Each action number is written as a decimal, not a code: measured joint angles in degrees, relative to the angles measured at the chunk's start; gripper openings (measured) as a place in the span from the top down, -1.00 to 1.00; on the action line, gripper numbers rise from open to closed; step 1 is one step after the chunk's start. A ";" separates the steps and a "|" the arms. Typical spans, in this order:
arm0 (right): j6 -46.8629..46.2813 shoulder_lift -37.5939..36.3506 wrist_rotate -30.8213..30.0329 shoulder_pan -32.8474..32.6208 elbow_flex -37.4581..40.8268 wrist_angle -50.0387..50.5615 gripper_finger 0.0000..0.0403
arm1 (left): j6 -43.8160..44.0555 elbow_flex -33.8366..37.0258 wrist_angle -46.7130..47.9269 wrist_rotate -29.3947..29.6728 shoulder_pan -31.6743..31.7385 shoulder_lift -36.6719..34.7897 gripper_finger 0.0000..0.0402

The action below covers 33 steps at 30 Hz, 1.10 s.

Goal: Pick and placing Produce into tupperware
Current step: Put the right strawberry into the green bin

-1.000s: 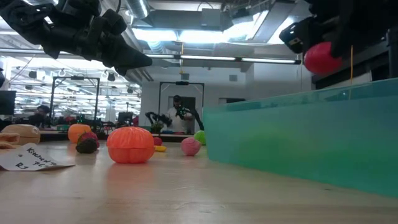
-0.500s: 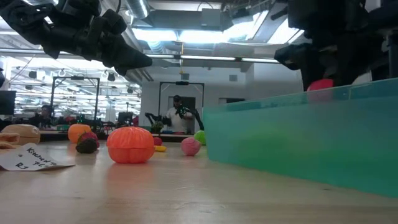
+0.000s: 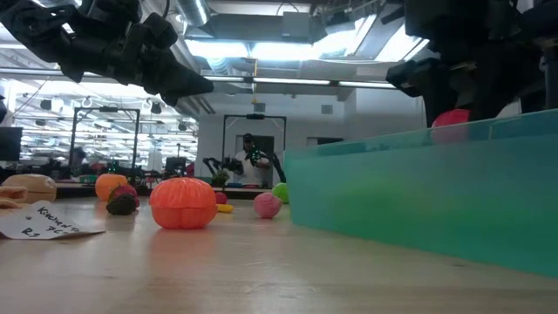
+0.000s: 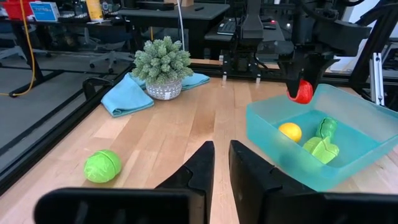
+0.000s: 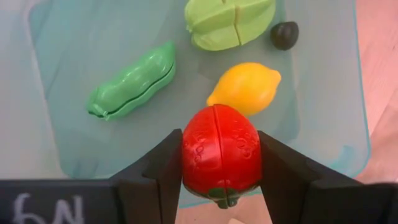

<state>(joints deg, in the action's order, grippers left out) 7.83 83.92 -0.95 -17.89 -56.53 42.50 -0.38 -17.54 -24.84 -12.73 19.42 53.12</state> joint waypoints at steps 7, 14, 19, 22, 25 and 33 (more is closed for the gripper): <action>-0.14 1.65 0.04 0.00 0.02 -0.74 0.14 | 0.11 0.00 0.00 0.02 0.00 0.00 0.89; -0.15 5.81 -0.76 0.02 2.16 -2.39 0.14 | 0.24 -0.02 0.27 0.02 0.00 -0.02 0.96; -0.10 6.59 -0.79 0.02 3.92 -6.45 0.14 | 0.30 -0.02 0.47 0.00 -0.02 -0.02 1.00; -0.66 6.56 -0.85 0.02 4.11 -6.41 0.14 | 0.34 -0.04 0.87 0.00 -0.02 -0.02 0.98; -1.61 6.56 -0.85 0.02 4.11 -6.40 0.14 | 0.33 -0.04 1.08 0.01 -0.02 -0.02 0.94; -1.59 10.34 0.85 0.03 4.11 -6.93 0.14 | 0.37 -0.04 2.01 0.00 -0.02 -0.02 0.82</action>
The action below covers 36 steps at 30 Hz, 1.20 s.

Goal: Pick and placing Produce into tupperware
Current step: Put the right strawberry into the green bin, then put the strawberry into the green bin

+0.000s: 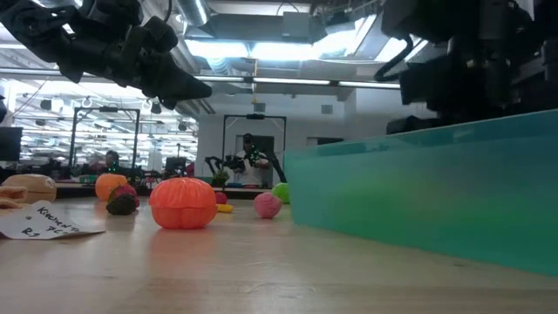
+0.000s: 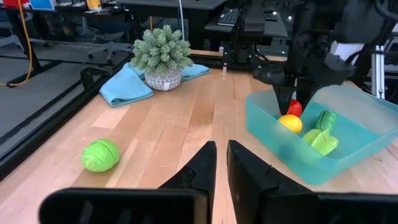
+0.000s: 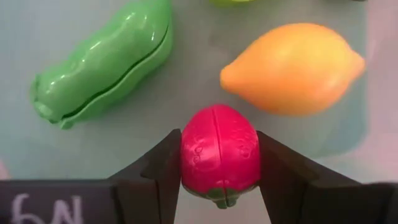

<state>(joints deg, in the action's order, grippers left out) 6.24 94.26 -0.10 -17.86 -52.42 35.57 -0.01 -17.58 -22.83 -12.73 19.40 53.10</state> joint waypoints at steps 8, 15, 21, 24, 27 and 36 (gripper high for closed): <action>-0.25 1.20 0.17 0.10 -0.11 -0.28 0.11 | 0.04 0.01 0.18 0.02 0.00 0.00 0.73; -0.22 1.25 0.16 0.13 0.00 -0.53 -0.13 | -0.02 0.00 0.17 0.02 0.00 0.00 0.66; 1.80 1.29 0.16 0.13 -2.85 1.68 -0.20 | -0.04 0.01 0.17 0.01 0.00 0.00 0.61; 2.04 1.29 0.17 0.13 -4.90 3.44 -0.21 | -0.04 0.00 0.17 0.02 0.00 0.00 0.59; 2.84 1.29 0.16 0.13 -6.89 6.47 -0.21 | -0.07 0.02 0.17 0.00 0.00 0.00 0.57; -1.55 -1.89 -0.79 0.24 -11.76 6.83 -0.22 | -0.07 0.02 0.18 0.02 0.00 0.00 0.55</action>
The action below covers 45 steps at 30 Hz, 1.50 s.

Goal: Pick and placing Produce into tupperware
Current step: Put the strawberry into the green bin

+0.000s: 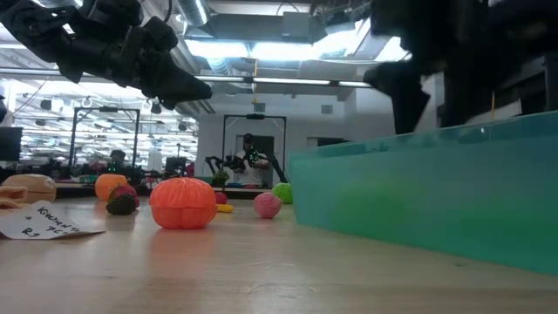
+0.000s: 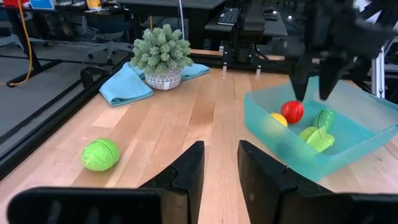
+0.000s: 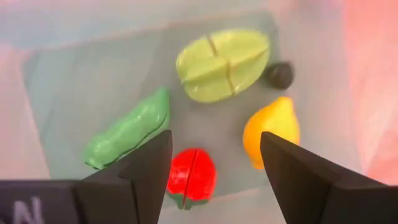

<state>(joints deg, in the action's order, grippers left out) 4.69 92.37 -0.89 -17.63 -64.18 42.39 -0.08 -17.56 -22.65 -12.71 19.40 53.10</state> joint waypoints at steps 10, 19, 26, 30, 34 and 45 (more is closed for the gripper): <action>-1.38 -10.67 -1.00 1.43 7.35 -15.69 -0.22 | -0.02 0.00 1.27 -0.01 0.00 0.00 0.67; 0.35 -16.74 -1.04 3.23 20.93 -41.79 -0.22 | -0.28 0.00 1.10 0.00 -0.07 0.00 0.79; 4.76 -18.22 -1.05 4.93 27.38 -56.78 -0.22 | -0.04 0.00 0.72 -0.01 -0.04 0.00 0.88; 7.56 -18.16 -1.02 7.95 28.57 -60.12 -0.22 | -0.04 0.00 0.69 -0.02 -0.04 0.00 0.93; 7.69 -18.17 -1.27 11.52 28.85 -64.04 -0.22 | -0.04 0.00 0.66 0.00 -0.02 0.00 0.98; 7.65 -18.16 -1.02 17.43 28.85 -65.80 -0.22 | 3.39 0.00 0.71 0.10 2.21 0.00 0.90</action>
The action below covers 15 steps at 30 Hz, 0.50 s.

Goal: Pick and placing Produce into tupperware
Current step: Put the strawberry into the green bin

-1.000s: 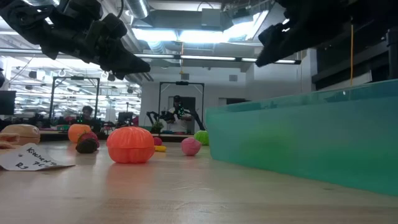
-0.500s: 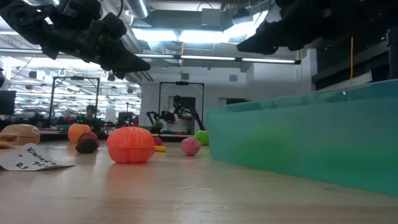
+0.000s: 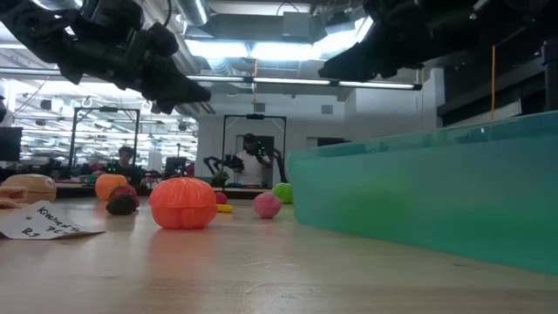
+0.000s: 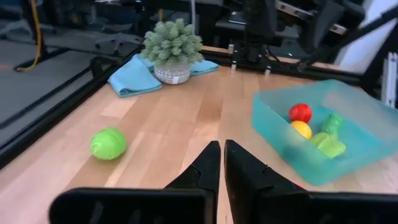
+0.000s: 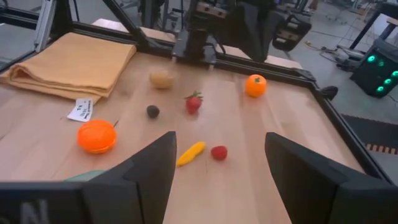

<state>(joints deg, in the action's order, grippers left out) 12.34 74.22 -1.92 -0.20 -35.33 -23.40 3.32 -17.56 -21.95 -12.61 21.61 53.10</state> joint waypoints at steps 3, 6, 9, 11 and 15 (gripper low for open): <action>0.00 0.00 0.00 0.10 0.00 -0.35 -0.22 | 2.45 0.00 0.01 -0.01 1.74 0.00 0.85; 0.03 0.02 0.01 0.10 0.00 -1.07 -0.22 | 4.96 0.00 0.40 -0.01 3.24 0.00 0.80; 0.09 0.02 0.01 0.10 0.00 -1.18 -0.22 | 6.07 0.00 0.67 -0.04 4.21 0.00 0.75; 0.12 0.02 0.01 0.10 0.00 -1.21 -0.22 | 6.11 0.00 0.71 -0.04 4.67 0.00 0.72; 0.13 0.02 0.01 0.10 0.00 -1.81 -0.22 | 4.70 0.00 0.80 -3.12 5.41 0.00 0.65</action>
<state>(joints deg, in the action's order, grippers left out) 12.47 74.24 -1.91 -0.10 -35.33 -25.21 8.02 -17.56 -21.15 -15.73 27.01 53.10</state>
